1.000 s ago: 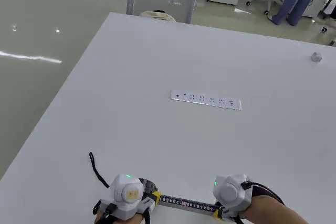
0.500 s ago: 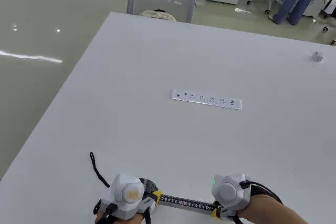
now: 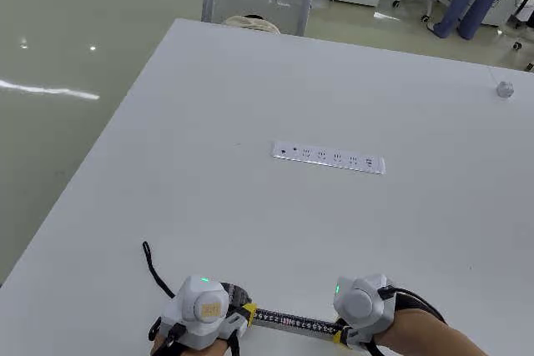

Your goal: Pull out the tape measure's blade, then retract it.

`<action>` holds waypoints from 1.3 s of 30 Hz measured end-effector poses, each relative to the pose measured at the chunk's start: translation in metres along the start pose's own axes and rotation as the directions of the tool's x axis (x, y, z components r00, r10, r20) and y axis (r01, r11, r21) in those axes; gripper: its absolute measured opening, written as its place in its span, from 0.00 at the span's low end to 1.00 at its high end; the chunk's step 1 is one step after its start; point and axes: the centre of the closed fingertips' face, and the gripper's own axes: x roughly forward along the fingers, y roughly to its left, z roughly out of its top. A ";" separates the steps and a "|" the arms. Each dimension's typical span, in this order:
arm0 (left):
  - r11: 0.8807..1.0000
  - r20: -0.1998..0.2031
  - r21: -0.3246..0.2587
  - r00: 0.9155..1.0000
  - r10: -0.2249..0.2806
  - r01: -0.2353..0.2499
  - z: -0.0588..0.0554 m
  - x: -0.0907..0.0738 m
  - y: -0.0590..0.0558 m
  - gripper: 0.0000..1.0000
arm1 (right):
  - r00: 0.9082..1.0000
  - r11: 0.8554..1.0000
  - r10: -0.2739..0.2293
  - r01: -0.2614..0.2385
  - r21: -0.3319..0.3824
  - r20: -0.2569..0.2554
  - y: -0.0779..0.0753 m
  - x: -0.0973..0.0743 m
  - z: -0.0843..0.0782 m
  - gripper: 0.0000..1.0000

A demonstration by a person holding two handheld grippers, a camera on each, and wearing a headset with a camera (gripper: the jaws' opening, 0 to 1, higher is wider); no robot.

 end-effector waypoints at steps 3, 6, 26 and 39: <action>1.000 0.000 0.000 1.000 0.000 0.000 0.000 0.000 0.000 0.59 | 1.000 1.000 -0.001 0.001 0.000 0.002 0.000 0.001 0.001 0.16; 1.000 0.000 0.000 1.000 -0.001 0.001 0.000 0.000 0.000 0.59 | 1.000 1.000 0.000 0.000 0.000 0.003 0.000 0.001 0.002 0.16; 1.000 0.001 -0.005 1.000 -0.003 0.003 0.000 0.000 0.000 0.59 | 1.000 1.000 0.003 -0.003 -0.001 0.015 0.001 0.004 0.009 0.15; 1.000 0.002 -0.007 1.000 -0.005 0.005 0.001 0.001 0.000 0.59 | 1.000 1.000 0.005 -0.005 -0.006 0.023 0.003 0.004 0.015 0.15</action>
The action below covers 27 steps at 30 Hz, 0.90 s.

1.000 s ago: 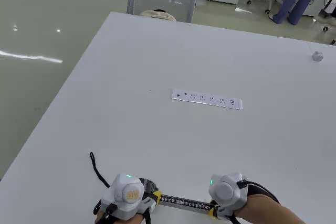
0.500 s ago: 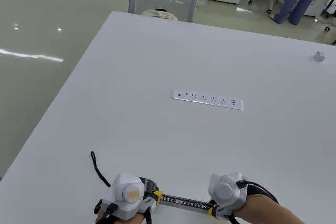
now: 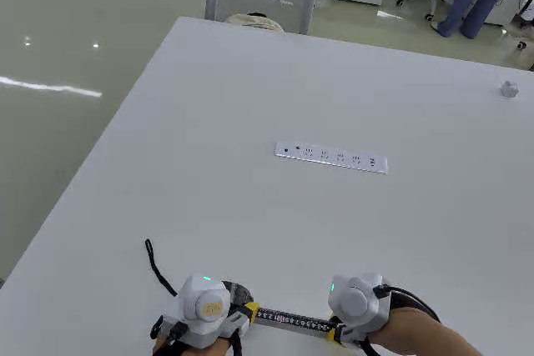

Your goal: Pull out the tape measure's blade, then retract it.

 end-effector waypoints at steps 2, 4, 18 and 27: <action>1.000 0.000 -0.001 1.000 0.000 0.000 0.000 0.000 0.000 0.59 | 1.000 1.000 -0.001 0.001 0.002 0.002 0.000 0.001 0.000 0.15; 1.000 0.000 -0.001 1.000 -0.001 0.001 0.000 0.000 0.000 0.59 | 1.000 1.000 0.000 0.000 0.001 0.004 -0.001 0.003 0.001 0.15; 1.000 0.001 -0.003 1.000 -0.001 0.001 0.000 0.000 0.000 0.59 | 1.000 1.000 0.002 -0.001 -0.002 0.016 0.001 0.004 0.008 0.15; 1.000 0.003 -0.003 1.000 0.000 0.000 0.000 0.000 0.000 0.59 | 1.000 1.000 0.004 -0.004 -0.007 0.020 0.002 0.005 0.011 0.15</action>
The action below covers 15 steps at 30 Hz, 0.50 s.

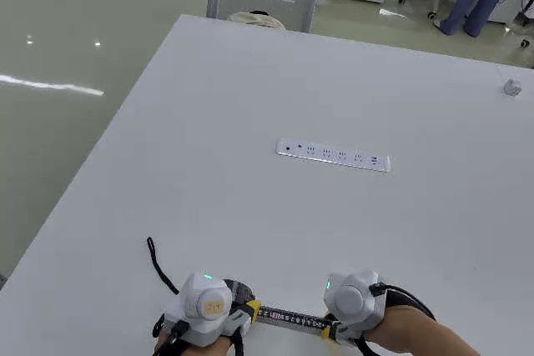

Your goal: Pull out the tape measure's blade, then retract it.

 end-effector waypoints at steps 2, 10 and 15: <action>1.000 0.000 -0.001 1.000 0.000 0.000 0.000 0.000 0.000 0.59 | 1.000 1.000 0.000 0.000 0.000 0.001 0.001 -0.001 0.001 0.16; 1.000 -0.002 -0.005 1.000 0.004 -0.004 0.000 0.000 0.000 0.59 | 1.000 1.000 -0.003 0.003 0.000 0.010 -0.001 0.003 0.003 0.16; 1.000 -0.003 -0.006 1.000 0.006 -0.006 -0.001 0.000 0.000 0.59 | 1.000 1.000 -0.004 0.004 0.000 0.014 0.000 0.003 0.006 0.16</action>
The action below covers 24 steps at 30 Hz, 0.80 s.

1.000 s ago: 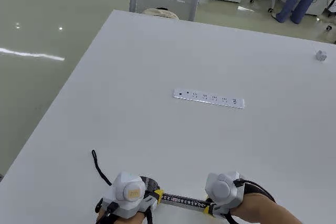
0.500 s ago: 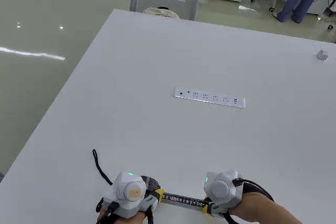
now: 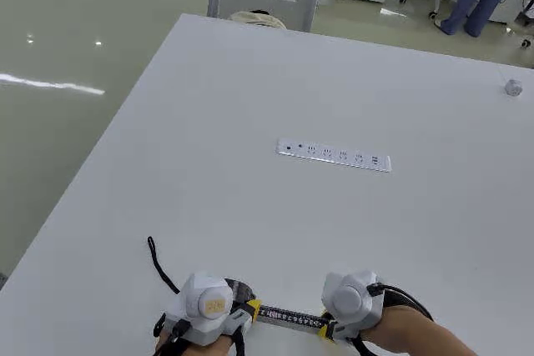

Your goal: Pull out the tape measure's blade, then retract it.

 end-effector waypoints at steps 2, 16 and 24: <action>1.000 0.000 0.001 1.000 0.000 0.000 0.000 0.000 0.000 0.59 | 1.000 1.000 0.000 0.000 -0.001 0.001 0.000 0.001 0.001 0.16; 1.000 0.002 0.003 1.000 -0.003 0.003 0.000 0.001 0.000 0.59 | 1.000 1.000 0.002 -0.002 -0.007 0.005 0.000 0.003 0.005 0.16; 1.000 0.001 0.003 1.000 -0.004 0.004 0.000 0.001 0.000 0.59 | 1.000 1.000 0.003 -0.003 -0.009 0.009 0.002 0.004 0.010 0.16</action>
